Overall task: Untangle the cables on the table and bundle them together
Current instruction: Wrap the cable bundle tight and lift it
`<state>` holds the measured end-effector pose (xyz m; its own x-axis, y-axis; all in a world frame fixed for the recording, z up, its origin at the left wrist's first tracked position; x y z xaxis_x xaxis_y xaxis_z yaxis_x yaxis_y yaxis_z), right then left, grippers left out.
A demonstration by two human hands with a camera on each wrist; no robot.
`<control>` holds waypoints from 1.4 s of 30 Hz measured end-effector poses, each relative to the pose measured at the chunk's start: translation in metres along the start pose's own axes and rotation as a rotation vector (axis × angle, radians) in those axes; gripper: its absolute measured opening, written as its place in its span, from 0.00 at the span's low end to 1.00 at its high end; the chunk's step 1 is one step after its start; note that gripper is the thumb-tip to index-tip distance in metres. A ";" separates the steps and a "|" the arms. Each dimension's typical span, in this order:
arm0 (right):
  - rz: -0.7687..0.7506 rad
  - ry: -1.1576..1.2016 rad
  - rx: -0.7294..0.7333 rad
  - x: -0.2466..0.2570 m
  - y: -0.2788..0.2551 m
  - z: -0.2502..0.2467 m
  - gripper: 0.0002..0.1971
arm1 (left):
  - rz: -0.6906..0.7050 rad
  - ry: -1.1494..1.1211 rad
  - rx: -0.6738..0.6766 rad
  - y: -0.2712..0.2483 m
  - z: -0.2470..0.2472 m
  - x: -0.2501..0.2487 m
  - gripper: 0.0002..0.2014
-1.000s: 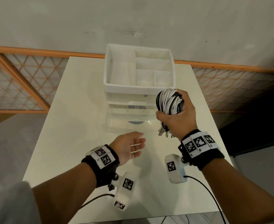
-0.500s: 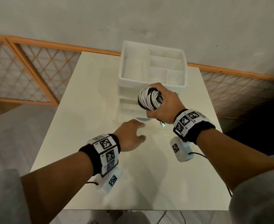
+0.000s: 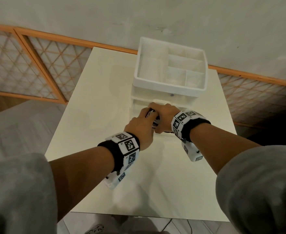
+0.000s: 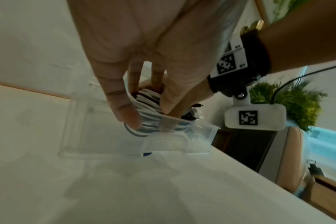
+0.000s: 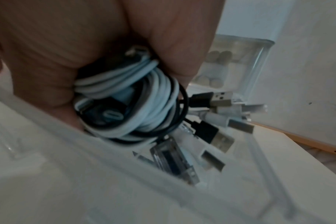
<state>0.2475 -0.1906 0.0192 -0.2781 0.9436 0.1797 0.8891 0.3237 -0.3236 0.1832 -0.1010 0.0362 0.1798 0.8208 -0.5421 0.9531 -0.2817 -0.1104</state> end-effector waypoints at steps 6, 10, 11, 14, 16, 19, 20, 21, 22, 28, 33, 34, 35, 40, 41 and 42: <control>0.055 0.079 -0.007 -0.012 -0.006 0.000 0.43 | -0.052 0.273 0.137 0.014 0.010 -0.001 0.24; 0.010 0.056 -0.087 -0.011 -0.025 -0.026 0.29 | -0.027 0.381 0.132 0.023 0.010 -0.002 0.18; -0.014 0.049 -0.122 -0.009 -0.032 -0.035 0.22 | -0.023 0.389 0.119 0.024 0.009 -0.002 0.17; -0.010 0.006 -0.131 -0.005 -0.056 -0.031 0.15 | -0.035 0.369 0.093 0.028 0.008 0.000 0.17; 0.001 -0.037 -0.113 -0.003 -0.071 -0.005 0.23 | -0.028 0.359 0.087 0.031 0.009 0.001 0.17; 0.002 -0.161 -0.216 -0.005 -0.085 0.040 0.34 | -0.019 0.333 0.086 0.034 0.013 0.004 0.17; -0.005 -0.191 -0.296 -0.006 -0.086 0.048 0.33 | -0.006 0.316 0.082 0.034 0.014 0.004 0.17; -0.009 -0.199 -0.383 -0.007 -0.086 0.051 0.31 | 0.016 0.305 0.066 0.034 0.016 0.003 0.16; -0.010 -0.197 -0.463 -0.010 -0.086 0.052 0.29 | 0.052 0.298 0.036 0.034 0.016 0.001 0.15; -0.011 -0.234 -0.597 -0.010 -0.086 0.042 0.23 | 0.239 0.235 0.007 0.027 0.029 -0.003 0.21; -0.017 -0.198 -0.637 -0.006 -0.086 0.034 0.19 | 0.272 0.300 0.116 0.023 0.042 0.007 0.38; -0.029 -0.175 -0.660 -0.007 -0.085 0.032 0.18 | 0.255 0.306 0.127 0.022 0.040 0.006 0.35; -0.033 -0.162 -0.679 -0.010 -0.082 0.028 0.18 | 0.241 0.304 0.127 0.023 0.038 0.004 0.32; 0.037 -0.302 -0.634 -0.016 -0.060 0.009 0.18 | 0.133 0.323 0.170 0.034 0.034 0.001 0.33; 0.046 -0.308 -0.613 -0.015 -0.054 0.007 0.17 | 0.123 0.313 0.160 0.035 0.033 0.000 0.33; 0.048 -0.294 -0.601 -0.014 -0.049 0.004 0.17 | 0.127 0.299 0.140 0.034 0.029 -0.001 0.33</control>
<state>0.2063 -0.2192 0.0286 -0.2452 0.9632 -0.1103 0.9272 0.2662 0.2636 0.2087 -0.1263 0.0089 0.3776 0.8783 -0.2932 0.8798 -0.4390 -0.1820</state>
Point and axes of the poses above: each hand's wrist, its own y-axis towards the middle knuckle, its own z-axis out of the palm, x = y × z, the point moved 8 cm from there along y, towards the middle knuckle, and after that the axes turned 4 degrees about -x, right-handed, at the moved point
